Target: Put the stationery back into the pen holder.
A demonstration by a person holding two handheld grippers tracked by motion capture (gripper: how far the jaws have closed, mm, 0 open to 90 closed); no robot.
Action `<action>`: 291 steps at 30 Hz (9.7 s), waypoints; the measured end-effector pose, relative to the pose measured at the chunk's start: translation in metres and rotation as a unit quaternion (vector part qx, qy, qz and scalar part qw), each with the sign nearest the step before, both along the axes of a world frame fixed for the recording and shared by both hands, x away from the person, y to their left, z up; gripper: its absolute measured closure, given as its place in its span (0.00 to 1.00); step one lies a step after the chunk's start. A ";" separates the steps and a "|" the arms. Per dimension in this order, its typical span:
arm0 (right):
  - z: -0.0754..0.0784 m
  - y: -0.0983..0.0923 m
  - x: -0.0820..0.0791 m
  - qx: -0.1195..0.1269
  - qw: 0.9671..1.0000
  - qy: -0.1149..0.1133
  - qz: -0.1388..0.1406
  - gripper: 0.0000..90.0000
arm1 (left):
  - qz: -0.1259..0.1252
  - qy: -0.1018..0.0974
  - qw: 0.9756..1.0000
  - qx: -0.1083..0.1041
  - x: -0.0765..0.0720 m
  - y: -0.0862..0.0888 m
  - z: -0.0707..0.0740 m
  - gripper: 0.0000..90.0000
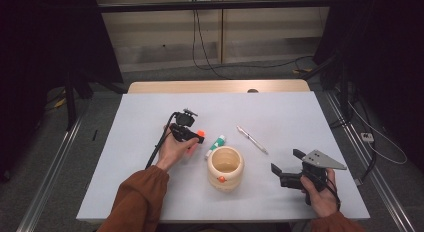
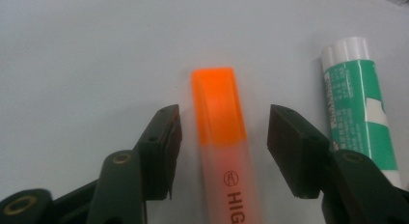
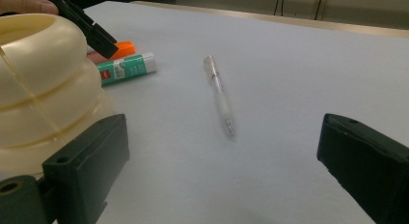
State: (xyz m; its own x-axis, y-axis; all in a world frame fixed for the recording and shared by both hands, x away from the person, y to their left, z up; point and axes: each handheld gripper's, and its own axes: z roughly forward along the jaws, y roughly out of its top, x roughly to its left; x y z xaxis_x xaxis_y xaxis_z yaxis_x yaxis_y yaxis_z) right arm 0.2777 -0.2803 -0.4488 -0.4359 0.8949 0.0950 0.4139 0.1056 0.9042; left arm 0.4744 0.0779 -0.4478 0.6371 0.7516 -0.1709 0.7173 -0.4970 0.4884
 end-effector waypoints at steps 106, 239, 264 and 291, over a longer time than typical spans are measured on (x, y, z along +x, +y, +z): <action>0.000 0.000 0.000 0.000 1.000 -0.001 -0.002 0.04 | -0.067 -0.200 0.945 -0.249 -0.098 0.025 0.085 0.75; 0.000 0.000 0.000 0.000 1.000 0.001 0.001 0.04 | -0.033 -0.022 0.997 -0.064 -0.038 -0.008 0.028 0.25; 0.000 -0.001 0.000 0.001 1.000 0.001 0.002 0.04 | -0.057 0.041 0.997 -0.026 -0.033 -0.037 0.008 0.59; -0.001 -0.001 0.000 0.001 1.000 0.001 0.002 0.04 | -0.041 0.065 0.997 -0.024 -0.029 -0.043 0.003 0.73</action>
